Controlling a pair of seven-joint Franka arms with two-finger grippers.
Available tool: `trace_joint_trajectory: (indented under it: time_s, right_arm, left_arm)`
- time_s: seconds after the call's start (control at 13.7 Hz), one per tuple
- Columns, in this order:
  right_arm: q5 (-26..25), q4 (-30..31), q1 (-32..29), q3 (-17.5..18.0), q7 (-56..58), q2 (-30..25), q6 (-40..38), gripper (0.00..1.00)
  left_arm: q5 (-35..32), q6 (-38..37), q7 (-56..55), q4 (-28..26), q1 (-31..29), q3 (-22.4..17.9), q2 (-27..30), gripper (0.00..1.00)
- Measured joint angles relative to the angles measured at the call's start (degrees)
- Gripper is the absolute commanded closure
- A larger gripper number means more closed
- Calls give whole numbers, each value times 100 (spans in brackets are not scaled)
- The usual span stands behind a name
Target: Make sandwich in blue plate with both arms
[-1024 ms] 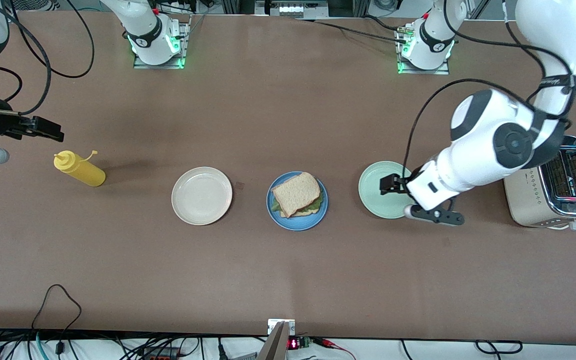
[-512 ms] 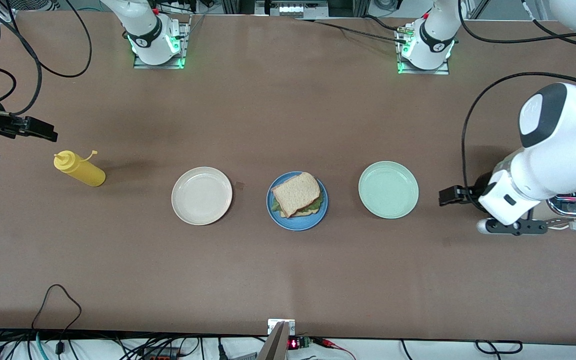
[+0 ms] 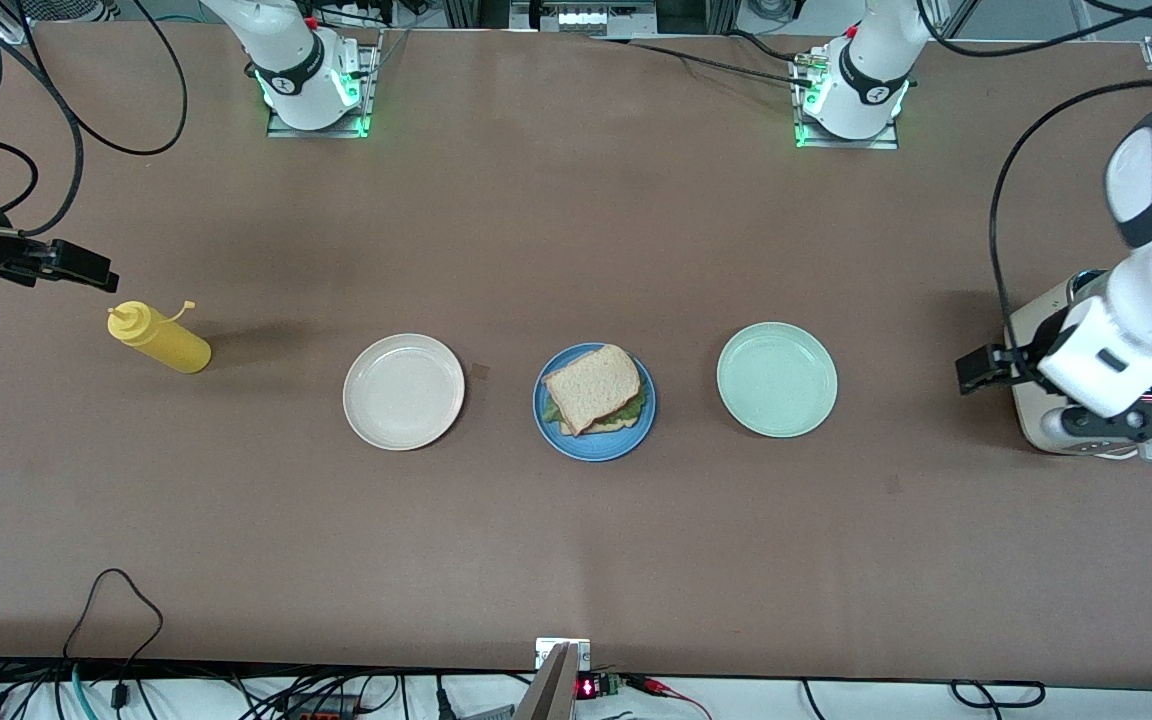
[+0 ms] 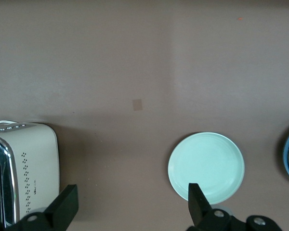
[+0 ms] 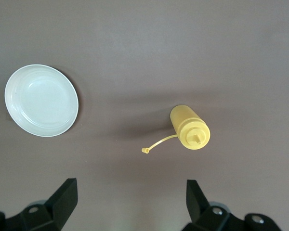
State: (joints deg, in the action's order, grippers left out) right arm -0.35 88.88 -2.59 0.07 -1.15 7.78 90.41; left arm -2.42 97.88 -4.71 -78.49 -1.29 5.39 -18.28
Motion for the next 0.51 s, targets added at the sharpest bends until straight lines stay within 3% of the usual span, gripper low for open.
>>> trace_joint_trajectory:
  time_s: [0.22,0.51]
  right_arm:
    - [0,0,7,13,0,0,0,0]
    - [0,0,12,23,0,0,0,0]
  left_arm:
    - [146,-186,296,-434,9,-320,509,0]
    - [156,-234,312,-923,20,-317,960,0]
